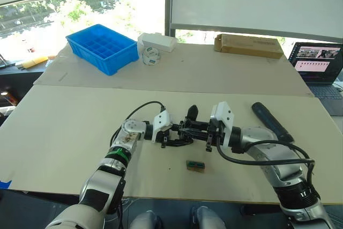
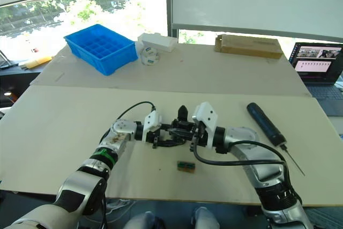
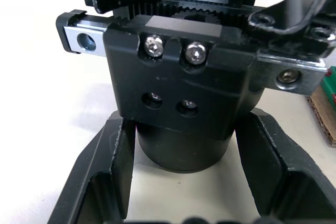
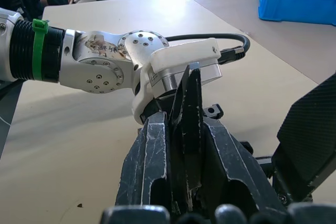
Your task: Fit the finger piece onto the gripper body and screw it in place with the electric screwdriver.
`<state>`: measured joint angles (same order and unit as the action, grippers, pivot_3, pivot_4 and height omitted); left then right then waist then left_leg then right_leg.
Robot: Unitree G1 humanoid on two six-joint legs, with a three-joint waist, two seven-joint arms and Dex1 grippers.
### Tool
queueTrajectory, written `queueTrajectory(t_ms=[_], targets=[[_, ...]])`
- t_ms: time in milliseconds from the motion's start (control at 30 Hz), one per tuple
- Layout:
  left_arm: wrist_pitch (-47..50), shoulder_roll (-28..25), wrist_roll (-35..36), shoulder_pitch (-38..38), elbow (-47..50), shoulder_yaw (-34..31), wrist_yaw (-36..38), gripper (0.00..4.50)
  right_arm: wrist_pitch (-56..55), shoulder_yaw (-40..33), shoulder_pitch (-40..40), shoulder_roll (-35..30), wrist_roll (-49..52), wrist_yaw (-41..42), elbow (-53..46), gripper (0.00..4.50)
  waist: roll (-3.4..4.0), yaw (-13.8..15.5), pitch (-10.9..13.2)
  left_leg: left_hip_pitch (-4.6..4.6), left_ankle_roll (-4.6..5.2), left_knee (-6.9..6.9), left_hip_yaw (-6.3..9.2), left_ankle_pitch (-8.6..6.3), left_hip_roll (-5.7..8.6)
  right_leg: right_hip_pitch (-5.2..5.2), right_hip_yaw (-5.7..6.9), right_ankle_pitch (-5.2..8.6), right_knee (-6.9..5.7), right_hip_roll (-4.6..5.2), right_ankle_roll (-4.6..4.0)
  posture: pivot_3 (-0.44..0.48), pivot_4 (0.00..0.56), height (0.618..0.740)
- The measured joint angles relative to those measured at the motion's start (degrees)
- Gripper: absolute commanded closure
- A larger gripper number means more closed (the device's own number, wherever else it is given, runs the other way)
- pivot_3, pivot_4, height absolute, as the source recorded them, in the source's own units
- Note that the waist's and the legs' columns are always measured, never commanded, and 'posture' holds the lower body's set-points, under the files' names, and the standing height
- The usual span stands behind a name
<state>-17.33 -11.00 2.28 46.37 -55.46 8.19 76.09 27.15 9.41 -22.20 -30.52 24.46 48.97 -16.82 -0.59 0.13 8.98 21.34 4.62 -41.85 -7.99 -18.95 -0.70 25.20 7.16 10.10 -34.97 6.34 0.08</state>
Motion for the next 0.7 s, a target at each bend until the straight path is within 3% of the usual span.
queueTrajectory(t_ms=[700], targets=[[1.25, -0.01, 0.09, -2.08, 2.97, 0.56, -0.02, 2.22, 9.29, -0.05, -1.13, -1.70, 2.89, 0.82, -2.82, 4.11, 0.10, 0.04, -0.44, -0.08, 0.00, 0.01, 0.05, -0.01, -0.01, -0.05, -0.01, 0.01, 0.02, 0.12, -0.02, 0.000, 0.150, 0.740]])
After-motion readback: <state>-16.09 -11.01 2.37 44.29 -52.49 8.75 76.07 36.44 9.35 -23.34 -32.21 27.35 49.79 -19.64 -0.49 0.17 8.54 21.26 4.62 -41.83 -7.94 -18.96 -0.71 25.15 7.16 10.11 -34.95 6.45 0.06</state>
